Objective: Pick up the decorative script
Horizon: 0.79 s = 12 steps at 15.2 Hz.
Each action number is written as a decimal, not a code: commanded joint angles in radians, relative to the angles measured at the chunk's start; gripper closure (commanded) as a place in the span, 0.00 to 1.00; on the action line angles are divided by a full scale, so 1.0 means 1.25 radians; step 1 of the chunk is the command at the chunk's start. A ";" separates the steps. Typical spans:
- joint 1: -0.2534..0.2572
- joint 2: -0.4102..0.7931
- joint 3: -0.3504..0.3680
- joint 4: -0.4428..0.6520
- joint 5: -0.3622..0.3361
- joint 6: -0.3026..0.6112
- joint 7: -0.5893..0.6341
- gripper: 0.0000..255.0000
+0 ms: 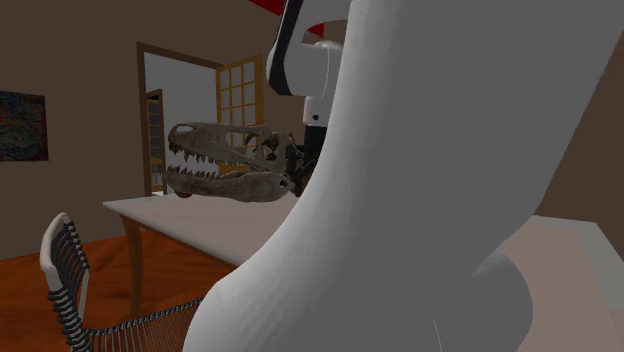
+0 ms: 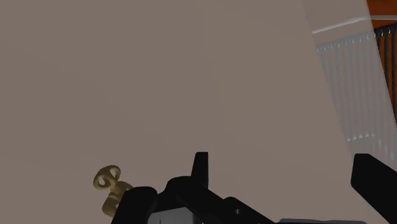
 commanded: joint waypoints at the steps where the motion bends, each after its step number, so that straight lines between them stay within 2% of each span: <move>1: 0.002 0.061 -0.024 0.039 0.014 0.020 -0.047 0.00; 7: -0.007 0.251 -0.076 0.174 0.090 0.063 -0.185 0.00; 12: -0.045 0.420 -0.087 0.321 0.171 0.067 -0.293 0.00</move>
